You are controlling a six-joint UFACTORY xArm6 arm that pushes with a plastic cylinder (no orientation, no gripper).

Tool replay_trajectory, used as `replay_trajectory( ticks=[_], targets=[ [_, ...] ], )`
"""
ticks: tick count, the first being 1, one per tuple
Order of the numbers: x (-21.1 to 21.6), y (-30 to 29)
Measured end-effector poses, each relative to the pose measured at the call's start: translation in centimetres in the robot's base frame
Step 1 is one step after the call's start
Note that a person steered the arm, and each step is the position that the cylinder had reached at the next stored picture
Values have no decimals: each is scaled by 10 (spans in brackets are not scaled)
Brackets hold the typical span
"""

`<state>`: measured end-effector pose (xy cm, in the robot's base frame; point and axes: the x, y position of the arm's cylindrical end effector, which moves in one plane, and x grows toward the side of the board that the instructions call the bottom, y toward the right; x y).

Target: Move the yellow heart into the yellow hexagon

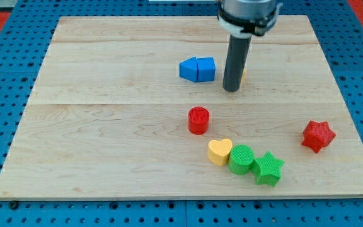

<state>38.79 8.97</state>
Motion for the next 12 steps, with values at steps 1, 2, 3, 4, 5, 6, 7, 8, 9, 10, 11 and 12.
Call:
replay_trajectory(
  ticks=[1, 2, 3, 4, 5, 6, 7, 8, 9, 10, 11, 12],
  targets=[
    [-43, 11],
    [-6, 21],
    [59, 20],
    [92, -6],
    [109, -54],
    [132, -104],
    [161, -136],
    [217, -103],
    [198, -66],
    [171, -60],
    [168, -33],
    [169, -31]
  ],
)
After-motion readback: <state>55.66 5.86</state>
